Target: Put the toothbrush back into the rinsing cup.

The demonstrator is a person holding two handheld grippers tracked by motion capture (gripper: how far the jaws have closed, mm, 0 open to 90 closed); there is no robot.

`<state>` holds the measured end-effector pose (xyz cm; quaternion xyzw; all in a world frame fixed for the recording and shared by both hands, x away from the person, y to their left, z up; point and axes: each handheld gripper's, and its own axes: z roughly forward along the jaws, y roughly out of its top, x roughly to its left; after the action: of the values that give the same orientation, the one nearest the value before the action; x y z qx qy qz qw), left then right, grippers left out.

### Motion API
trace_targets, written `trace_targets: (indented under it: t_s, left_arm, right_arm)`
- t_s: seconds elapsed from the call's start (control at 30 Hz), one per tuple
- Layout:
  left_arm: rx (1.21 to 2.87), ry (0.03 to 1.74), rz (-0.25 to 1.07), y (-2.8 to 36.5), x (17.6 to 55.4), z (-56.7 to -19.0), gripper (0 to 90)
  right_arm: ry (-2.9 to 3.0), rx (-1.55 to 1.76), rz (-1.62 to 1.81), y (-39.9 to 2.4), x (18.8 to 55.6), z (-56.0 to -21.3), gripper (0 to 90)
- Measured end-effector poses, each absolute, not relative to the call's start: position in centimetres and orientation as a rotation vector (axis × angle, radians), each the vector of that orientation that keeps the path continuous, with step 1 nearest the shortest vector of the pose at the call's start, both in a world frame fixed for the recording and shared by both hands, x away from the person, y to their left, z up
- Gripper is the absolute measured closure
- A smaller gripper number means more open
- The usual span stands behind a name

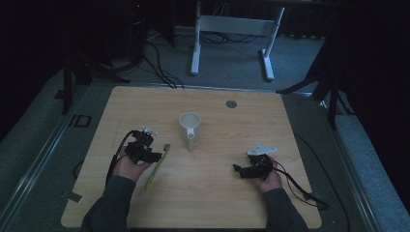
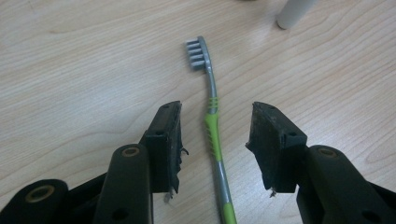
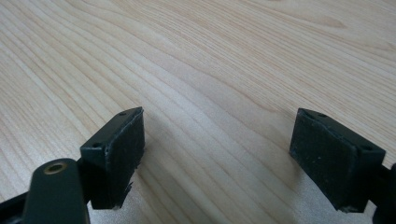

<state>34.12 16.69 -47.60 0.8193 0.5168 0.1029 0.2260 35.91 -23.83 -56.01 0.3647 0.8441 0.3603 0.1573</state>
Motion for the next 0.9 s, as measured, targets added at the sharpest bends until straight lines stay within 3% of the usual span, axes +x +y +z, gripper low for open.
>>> trace_targets:
  t_s: [0.27,0.9]
  left_arm:
    - [2.307,1.443,0.196,16.7,34.9,-47.7,61.5]
    - [2.369,1.5,0.08,16.6,36.5,-47.9,62.7]
  right_arm:
    - [2.415,1.044,1.031,-23.8,35.9,-56.0,17.6]
    - [2.416,1.043,1.03,-23.8,35.9,-56.0,17.6]
